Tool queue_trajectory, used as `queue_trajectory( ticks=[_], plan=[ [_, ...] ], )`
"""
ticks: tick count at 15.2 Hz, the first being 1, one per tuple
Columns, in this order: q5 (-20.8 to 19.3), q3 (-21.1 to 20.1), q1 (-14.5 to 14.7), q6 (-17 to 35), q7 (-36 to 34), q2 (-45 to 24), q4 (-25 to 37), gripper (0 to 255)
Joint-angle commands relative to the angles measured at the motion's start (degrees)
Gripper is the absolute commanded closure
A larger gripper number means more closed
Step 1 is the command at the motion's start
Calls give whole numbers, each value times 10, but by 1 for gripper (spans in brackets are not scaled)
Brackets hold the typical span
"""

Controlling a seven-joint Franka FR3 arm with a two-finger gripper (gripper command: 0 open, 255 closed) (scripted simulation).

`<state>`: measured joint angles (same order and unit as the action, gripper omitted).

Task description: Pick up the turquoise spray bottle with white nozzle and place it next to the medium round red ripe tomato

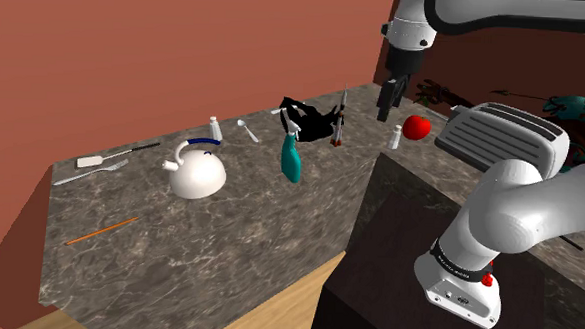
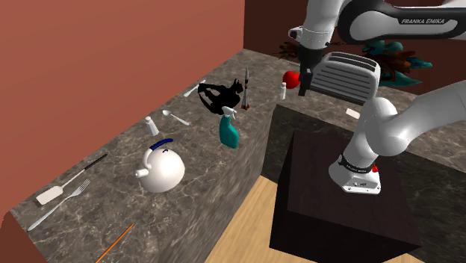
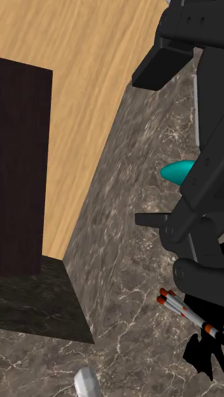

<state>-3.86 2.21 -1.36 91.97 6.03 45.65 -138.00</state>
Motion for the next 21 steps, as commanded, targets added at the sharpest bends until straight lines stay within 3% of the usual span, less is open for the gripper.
queue_trajectory(
  ticks=[1,11,21],
  plan=[
    [0,0,0,0,0,0,0,0],
    [34,5,13,109,-13,-234,108,0],
    [76,8,20,145,-12,-470,290,0]
  ],
)
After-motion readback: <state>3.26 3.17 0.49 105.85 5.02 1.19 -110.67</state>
